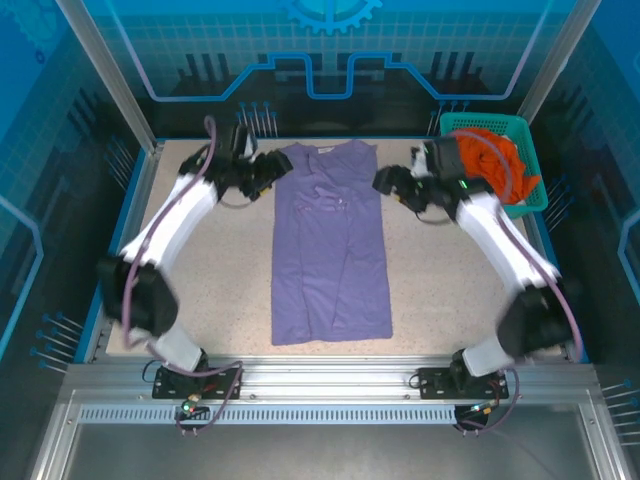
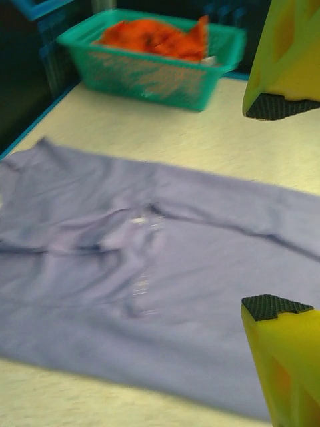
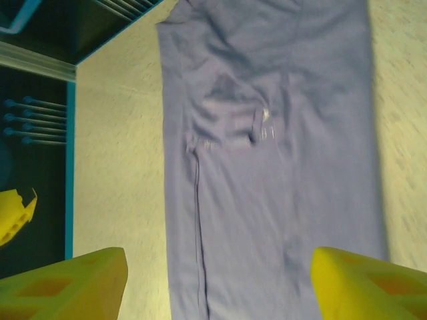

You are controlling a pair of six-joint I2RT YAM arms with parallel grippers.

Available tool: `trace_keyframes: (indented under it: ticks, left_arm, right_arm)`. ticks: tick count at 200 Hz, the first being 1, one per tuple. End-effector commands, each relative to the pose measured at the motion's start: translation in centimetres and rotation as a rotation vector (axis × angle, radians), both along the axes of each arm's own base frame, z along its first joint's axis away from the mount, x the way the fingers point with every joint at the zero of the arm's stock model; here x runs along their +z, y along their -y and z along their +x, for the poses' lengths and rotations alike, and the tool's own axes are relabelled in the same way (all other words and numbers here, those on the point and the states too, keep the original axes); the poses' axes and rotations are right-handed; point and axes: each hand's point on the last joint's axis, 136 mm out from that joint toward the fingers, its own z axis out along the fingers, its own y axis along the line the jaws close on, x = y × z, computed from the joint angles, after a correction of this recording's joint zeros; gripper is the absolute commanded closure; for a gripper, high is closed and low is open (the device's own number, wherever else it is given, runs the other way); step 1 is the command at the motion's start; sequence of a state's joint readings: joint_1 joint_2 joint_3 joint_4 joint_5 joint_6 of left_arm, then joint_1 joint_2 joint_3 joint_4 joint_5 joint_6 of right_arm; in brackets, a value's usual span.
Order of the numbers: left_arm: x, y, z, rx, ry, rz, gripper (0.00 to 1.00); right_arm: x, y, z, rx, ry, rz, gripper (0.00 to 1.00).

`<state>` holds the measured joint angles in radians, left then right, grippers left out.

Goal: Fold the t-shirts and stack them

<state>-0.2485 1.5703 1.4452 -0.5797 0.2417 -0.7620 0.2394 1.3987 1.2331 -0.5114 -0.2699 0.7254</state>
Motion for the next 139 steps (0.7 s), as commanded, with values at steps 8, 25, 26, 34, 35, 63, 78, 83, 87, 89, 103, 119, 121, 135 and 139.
trace_keyframes:
  ticks: [8,25,26,34,35,63,78,83,87,89,103,119,121,135,139]
  left_arm:
    - [-8.4,1.3,-9.5,-0.042,-0.184,0.057,0.34]
    - [-12.0,0.9,-16.1,-0.099,-0.273,0.141,0.38]
    - [-12.3,0.8,-16.4,-0.1,-0.281,0.145,0.39]
    - [-13.6,0.0,-19.0,-0.111,-0.325,0.165,0.43]
    - [-13.7,-0.1,-19.2,-0.112,-0.328,0.165,0.44]
    - [-16.6,-1.7,-25.4,-0.125,-0.42,0.148,0.52]
    - [-17.6,-2.4,-27.3,-0.126,-0.452,0.153,0.52]
    - [-18.0,-2.6,-27.8,-0.126,-0.465,0.149,0.52]
    - [-18.4,-2.6,-28.1,-0.126,-0.476,0.141,0.53]
    - [-18.5,-2.5,-28.2,-0.129,-0.479,0.135,0.54]
    - [-19.4,-1.5,-28.6,-0.147,-0.485,0.067,0.56]
    - [-20.3,-0.6,-28.8,-0.156,-0.488,0.017,0.59]
    - [-20.4,-0.6,-28.8,-0.157,-0.488,0.013,0.59]
    - [-20.8,0.0,-28.7,-0.171,-0.488,-0.008,0.61]
    - [-20.9,0.1,-28.6,-0.174,-0.489,-0.011,0.61]
  right_arm:
    - [-9.6,2.2,-10.8,0.0,-0.193,-0.056,0.24]
    - [-12.6,2.3,-16.2,0.066,-0.288,-0.035,0.28]
    - [-12.8,2.3,-16.5,0.07,-0.294,-0.035,0.28]
    - [-14.0,2.4,-18.5,0.085,-0.35,-0.031,0.31]
    - [-14.2,2.4,-18.8,0.086,-0.36,-0.031,0.31]
    - [-16.8,1.3,-23.1,0.163,-0.448,-0.029,0.37]
    - [-18.0,1.3,-24.1,0.168,-0.46,-0.1,0.37]
    - [-18.3,1.0,-24.3,0.178,-0.461,-0.108,0.37]
    - [-18.5,0.8,-24.5,0.186,-0.463,-0.113,0.37]
    - [-18.7,0.7,-24.5,0.187,-0.468,-0.117,0.37]
    - [-19.4,0.7,-24.6,0.181,-0.486,-0.154,0.4]
    - [-19.8,0.0,-24.4,0.188,-0.494,-0.147,0.43]
    - [-19.8,-0.1,-24.3,0.19,-0.492,-0.143,0.43]
    - [-20.1,-0.5,-24.1,0.203,-0.503,-0.16,0.45]
    - [-20.2,-0.5,-24.1,0.203,-0.506,-0.175,0.45]
